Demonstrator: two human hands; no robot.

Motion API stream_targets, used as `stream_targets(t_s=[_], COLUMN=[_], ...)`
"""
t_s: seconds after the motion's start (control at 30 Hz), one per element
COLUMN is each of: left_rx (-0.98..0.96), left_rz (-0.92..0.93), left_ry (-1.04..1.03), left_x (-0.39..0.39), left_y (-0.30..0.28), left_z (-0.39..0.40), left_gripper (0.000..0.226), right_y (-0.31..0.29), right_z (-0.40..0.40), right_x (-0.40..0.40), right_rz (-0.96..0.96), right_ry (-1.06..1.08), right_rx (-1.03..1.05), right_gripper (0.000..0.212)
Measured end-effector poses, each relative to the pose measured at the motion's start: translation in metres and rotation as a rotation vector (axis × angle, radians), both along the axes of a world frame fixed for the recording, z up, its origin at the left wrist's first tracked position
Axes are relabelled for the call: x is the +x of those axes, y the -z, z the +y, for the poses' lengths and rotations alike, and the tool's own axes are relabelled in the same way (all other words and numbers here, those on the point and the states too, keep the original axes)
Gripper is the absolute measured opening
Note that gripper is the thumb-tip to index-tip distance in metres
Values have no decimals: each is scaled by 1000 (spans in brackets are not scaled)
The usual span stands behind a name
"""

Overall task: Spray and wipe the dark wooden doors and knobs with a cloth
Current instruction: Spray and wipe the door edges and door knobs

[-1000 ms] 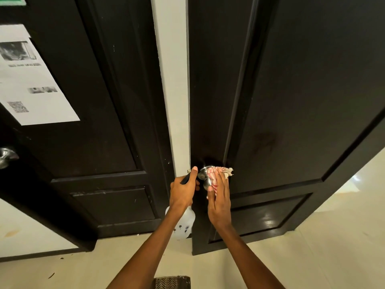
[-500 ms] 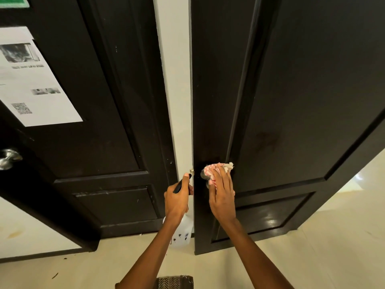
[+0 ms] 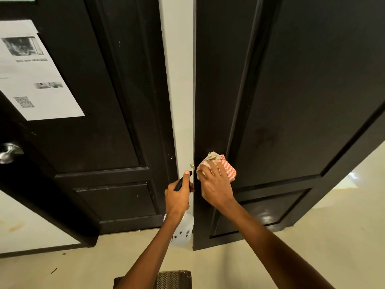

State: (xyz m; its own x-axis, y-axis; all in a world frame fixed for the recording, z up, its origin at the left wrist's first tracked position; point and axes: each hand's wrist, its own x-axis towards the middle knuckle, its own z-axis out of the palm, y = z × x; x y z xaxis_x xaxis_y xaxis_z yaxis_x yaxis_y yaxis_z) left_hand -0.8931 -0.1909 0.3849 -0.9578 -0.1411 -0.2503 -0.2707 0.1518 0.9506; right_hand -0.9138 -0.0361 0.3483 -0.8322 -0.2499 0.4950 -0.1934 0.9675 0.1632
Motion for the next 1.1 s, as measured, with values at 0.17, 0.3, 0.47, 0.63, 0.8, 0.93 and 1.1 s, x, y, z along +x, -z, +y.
stream_targets(t_s=[0.17, 0.3, 0.47, 0.63, 0.8, 0.93, 1.1], left_rx=[18, 34, 39, 22, -3, 38, 46], left_rz=[47, 63, 70, 81, 65, 98, 135], left_ry=[37, 51, 27, 14, 27, 17, -20], left_x=[4, 11, 13, 20, 27, 31, 37], left_y=[-2, -2, -7, -13, -15, -21, -24], left_z=[-6, -12, -12, -10, -6, -9, -21], left_gripper=[60, 60, 61, 58, 57, 55, 54], right_y=[-9, -14, -12, -4, -6, -11, -7], right_z=[6, 12, 1, -13, 1, 4, -9], right_x=[3, 5, 0, -7, -4, 4, 4], right_rz=[-23, 54, 73, 14, 12, 60, 128], right_ry=[205, 275, 133, -64, -101, 74, 247], right_rx=[-482, -991, -772, -152, -63, -636, -1517], right_gripper=[34, 30, 28, 30, 31, 28, 22])
